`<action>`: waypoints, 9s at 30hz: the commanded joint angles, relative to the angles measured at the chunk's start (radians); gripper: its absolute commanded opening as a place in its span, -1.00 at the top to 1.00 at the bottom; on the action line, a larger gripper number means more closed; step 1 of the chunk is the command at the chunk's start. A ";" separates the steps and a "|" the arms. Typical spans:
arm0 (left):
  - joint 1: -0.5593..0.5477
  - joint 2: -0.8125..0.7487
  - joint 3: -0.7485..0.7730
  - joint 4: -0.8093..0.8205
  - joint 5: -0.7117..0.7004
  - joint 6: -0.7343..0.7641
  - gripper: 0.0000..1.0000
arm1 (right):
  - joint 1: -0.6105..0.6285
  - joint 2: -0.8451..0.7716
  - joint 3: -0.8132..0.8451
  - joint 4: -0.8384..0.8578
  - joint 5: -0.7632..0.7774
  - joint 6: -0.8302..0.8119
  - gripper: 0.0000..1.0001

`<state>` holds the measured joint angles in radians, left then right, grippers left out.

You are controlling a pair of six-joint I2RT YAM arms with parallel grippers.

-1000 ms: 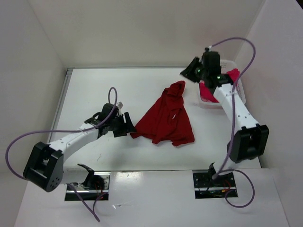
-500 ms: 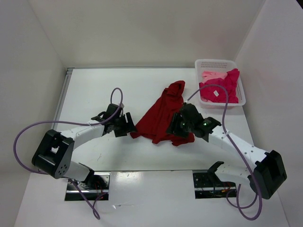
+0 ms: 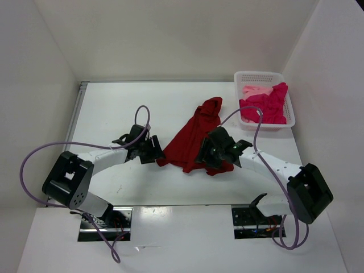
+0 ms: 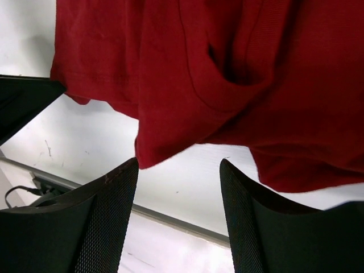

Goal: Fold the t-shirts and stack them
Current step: Flatten out the tshirt

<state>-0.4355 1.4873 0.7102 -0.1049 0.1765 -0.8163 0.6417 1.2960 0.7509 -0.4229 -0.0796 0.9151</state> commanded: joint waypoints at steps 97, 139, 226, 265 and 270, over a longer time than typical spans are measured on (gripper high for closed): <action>0.801 0.057 0.764 -0.341 0.325 0.176 0.84 | -0.424 -0.035 0.305 -0.123 0.050 -0.329 1.00; 0.607 0.393 0.969 -0.276 0.026 0.167 -0.54 | -0.491 0.414 0.723 -0.008 0.055 -0.286 0.31; 0.650 -0.104 0.324 -0.107 0.083 0.071 0.99 | -0.324 0.069 0.315 -0.125 0.041 -0.152 0.99; 0.689 0.042 0.555 -0.161 -0.006 0.132 0.94 | -0.401 -0.037 0.178 -0.278 -0.040 -0.275 0.04; 0.689 0.113 0.573 -0.141 -0.006 0.132 0.94 | -0.392 0.016 0.185 -0.234 -0.061 -0.275 0.04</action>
<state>0.2481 1.5471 1.2629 -0.2768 0.1853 -0.7086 0.2359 1.2722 0.9249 -0.7251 -0.1717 0.6437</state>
